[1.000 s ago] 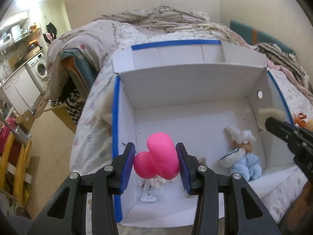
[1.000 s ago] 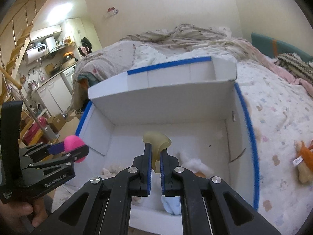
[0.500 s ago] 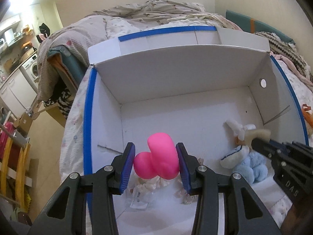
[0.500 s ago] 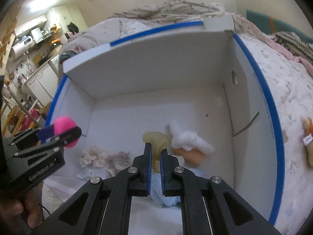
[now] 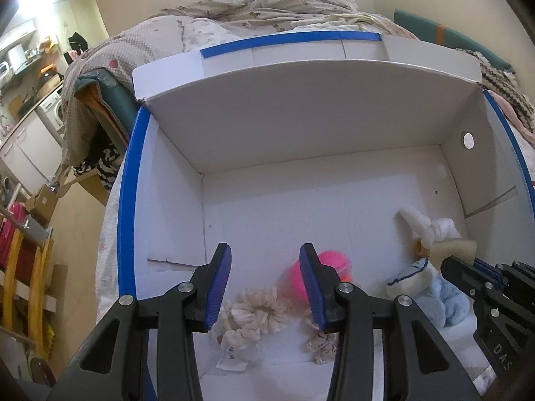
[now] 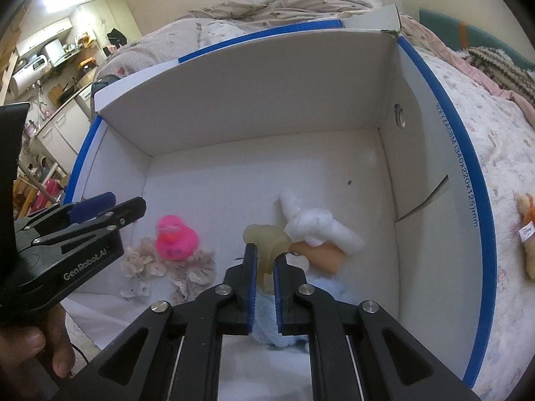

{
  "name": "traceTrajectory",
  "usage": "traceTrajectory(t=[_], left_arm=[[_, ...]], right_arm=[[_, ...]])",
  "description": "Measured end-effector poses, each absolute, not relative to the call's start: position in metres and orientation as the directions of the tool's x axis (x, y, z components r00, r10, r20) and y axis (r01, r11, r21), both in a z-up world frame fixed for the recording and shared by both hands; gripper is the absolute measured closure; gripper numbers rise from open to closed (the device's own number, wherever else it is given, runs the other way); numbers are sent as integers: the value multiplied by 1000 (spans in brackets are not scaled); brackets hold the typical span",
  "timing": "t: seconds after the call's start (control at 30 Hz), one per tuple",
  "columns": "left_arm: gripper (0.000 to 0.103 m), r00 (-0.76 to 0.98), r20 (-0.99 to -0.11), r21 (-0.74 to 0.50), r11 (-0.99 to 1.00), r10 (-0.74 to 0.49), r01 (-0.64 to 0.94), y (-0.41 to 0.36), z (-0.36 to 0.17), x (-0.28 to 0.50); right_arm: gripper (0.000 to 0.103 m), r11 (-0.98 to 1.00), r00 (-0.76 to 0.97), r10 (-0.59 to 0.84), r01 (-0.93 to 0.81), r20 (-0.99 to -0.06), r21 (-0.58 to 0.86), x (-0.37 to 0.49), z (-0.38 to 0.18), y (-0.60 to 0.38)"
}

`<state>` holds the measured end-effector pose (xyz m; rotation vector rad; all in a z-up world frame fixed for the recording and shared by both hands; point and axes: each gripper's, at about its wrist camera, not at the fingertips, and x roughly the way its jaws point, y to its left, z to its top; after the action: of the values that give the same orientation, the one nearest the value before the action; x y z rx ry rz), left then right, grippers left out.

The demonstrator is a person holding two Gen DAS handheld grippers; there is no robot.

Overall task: Organize soft objects
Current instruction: 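Open the left gripper inside the box while the right gripper releases the beige item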

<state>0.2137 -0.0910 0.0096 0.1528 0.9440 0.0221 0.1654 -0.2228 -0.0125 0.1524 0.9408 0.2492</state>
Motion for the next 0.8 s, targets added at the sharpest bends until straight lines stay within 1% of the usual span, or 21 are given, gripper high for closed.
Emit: traceTrajectory(t=[0.17, 0.2, 0.23, 0.3, 0.37, 0.4, 0.47, 0.5, 0.53, 0.6, 0.7, 0.77, 0.8], left_arm=[[63, 583, -808, 151, 987, 89, 58, -92, 11, 212], [60, 584, -806, 157, 986, 95, 56, -92, 11, 211], [52, 588, -801, 169, 985, 109, 47, -92, 12, 210], [42, 600, -791, 174, 984, 120, 33, -91, 15, 206], [40, 613, -781, 171, 985, 118, 30, -90, 18, 203], [39, 614, -781, 171, 985, 117, 30, -89, 19, 202], [36, 610, -783, 174, 984, 123, 25, -88, 20, 201], [35, 608, -784, 175, 984, 127, 20, -87, 21, 201], [35, 609, -783, 173, 985, 129, 14, -85, 23, 200], [35, 614, -779, 165, 986, 126, 7, -83, 26, 198], [35, 617, -778, 154, 988, 123, -2, -79, 30, 194], [35, 613, -786, 112, 994, 81, 12, -75, 33, 194], [35, 625, -778, 99, 995, 73, 7, -72, 36, 191]], right_arm=[[93, 955, 568, 295, -146, -768, 259, 167, -11, -224], [92, 952, 568, 302, -146, -766, 268, 167, -10, -225], [89, 950, 569, 310, -146, -761, 277, 166, -10, -226], [87, 945, 571, 322, -151, -755, 289, 166, -8, -226], [83, 944, 579, 327, -162, -747, 288, 164, -5, -224], [76, 945, 585, 325, -168, -744, 281, 163, -4, -223], [49, 944, 597, 328, -181, -732, 275, 160, 0, -221], [24, 943, 602, 331, -185, -727, 276, 159, 2, -221], [18, 943, 611, 332, -187, -718, 277, 158, 4, -221], [18, 945, 641, 323, -181, -696, 271, 154, 9, -222], [17, 948, 645, 315, -180, -696, 262, 153, 11, -222], [9, 947, 644, 315, -165, -697, 275, 152, 11, -226], [2, 945, 641, 318, -158, -698, 285, 152, 10, -228]])
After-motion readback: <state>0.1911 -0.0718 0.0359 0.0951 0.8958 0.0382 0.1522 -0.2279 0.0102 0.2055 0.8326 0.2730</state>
